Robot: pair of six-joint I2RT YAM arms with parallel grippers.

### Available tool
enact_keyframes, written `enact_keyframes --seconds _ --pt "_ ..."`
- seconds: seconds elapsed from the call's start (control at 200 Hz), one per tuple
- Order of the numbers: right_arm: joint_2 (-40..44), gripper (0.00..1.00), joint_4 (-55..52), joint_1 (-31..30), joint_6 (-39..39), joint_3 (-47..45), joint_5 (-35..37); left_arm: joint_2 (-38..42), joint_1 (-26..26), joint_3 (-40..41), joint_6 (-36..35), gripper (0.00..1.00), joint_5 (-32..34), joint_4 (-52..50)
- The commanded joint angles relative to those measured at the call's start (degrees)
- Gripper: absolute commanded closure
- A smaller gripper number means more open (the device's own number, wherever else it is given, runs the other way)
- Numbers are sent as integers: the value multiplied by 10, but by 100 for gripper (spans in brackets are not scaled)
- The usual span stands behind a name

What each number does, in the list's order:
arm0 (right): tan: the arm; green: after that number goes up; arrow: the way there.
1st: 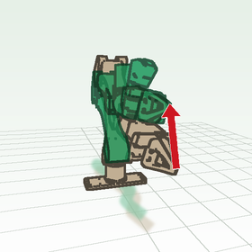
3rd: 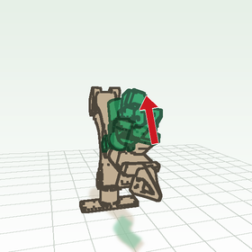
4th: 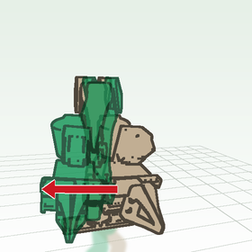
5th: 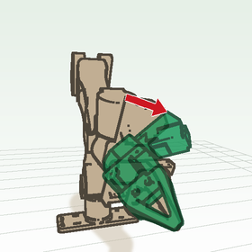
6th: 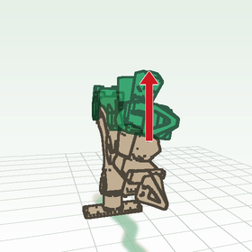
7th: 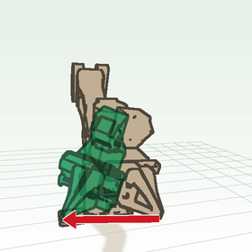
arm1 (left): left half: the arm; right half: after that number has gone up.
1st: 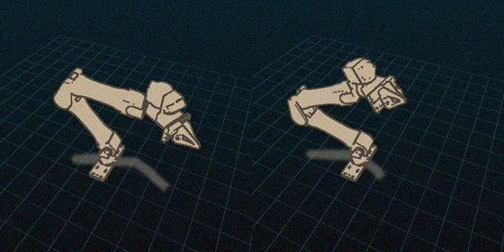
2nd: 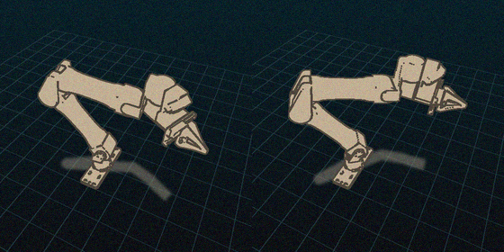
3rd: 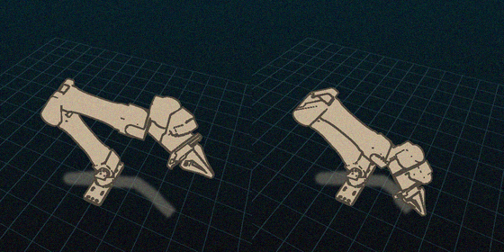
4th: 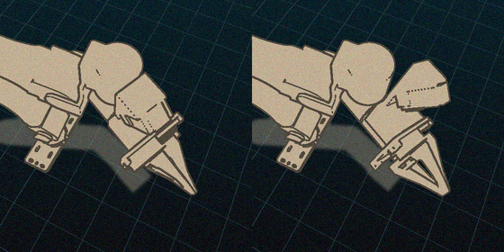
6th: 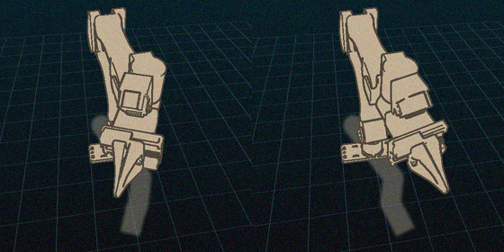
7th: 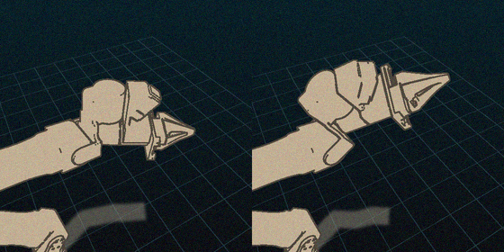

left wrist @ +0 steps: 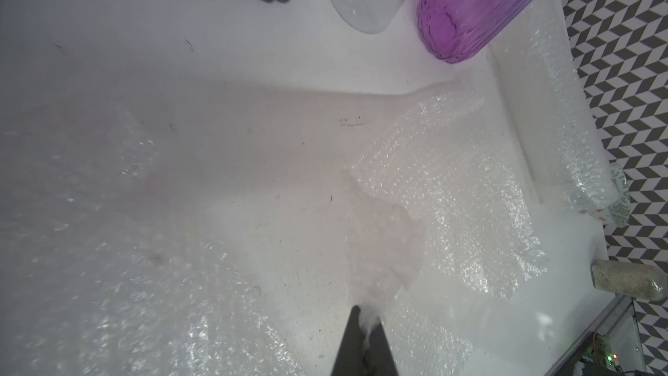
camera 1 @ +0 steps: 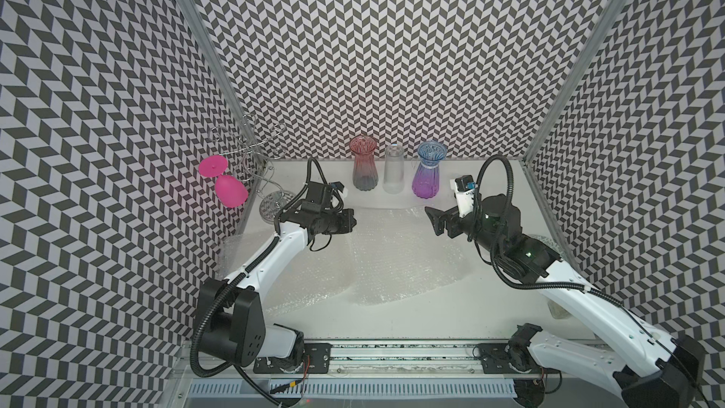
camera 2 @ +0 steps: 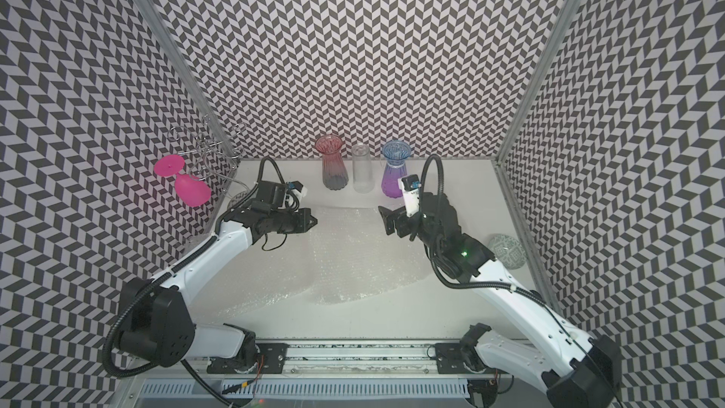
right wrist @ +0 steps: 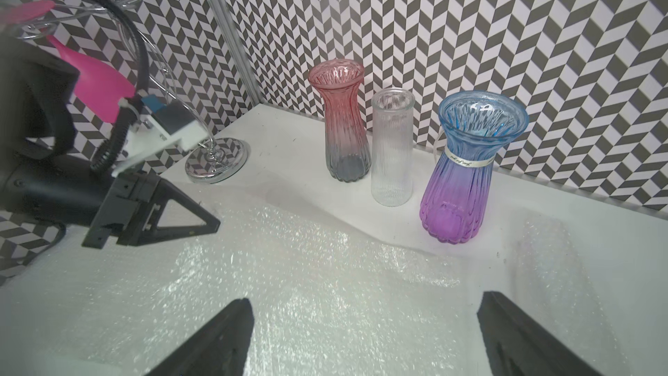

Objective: Unwrap the vase from the bubble wrap
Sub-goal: Pick up the bubble wrap from the center of the board, then place the bubble wrap at the center of the board.

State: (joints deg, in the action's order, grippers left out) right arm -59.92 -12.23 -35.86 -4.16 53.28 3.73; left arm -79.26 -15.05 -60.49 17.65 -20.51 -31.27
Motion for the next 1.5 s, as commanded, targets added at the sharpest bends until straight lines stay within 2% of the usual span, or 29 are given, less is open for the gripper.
enact_keyframes --seconds 0.0,0.16,0.33,0.461,0.576,0.721,0.841,1.026,1.221,1.317,1.497 --pt "9 1 -2 -1 -34 -3 -55 20 25 -23 -4 100 42 -61" --pt "46 1 -36 -1 -40 -6 -79 31 86 -45 -9 100 81 -111" --pt "103 1 -61 -1 -14 -34 -89 45 141 -78 -21 100 120 -152" --pt "116 1 -78 -12 -2 -36 -74 32 159 -96 -53 100 229 -184" --pt "111 1 -91 -43 16 -17 -50 7 186 -105 -70 100 288 -203" --pt "111 1 -108 -78 43 -7 -1 11 220 -126 -90 100 361 -223" --pt "122 1 -113 -84 44 -15 4 28 244 -134 -106 100 380 -232" --pt "129 1 -115 -85 40 -18 1 46 250 -119 -125 100 441 -232" --pt "135 1 -118 -84 34 -22 -1 45 264 -113 -126 100 453 -223" --pt "137 1 -123 -84 35 -18 2 40 270 -117 -123 100 484 -223" --pt "141 1 -128 -84 36 -18 7 43 292 -96 -125 100 482 -196"
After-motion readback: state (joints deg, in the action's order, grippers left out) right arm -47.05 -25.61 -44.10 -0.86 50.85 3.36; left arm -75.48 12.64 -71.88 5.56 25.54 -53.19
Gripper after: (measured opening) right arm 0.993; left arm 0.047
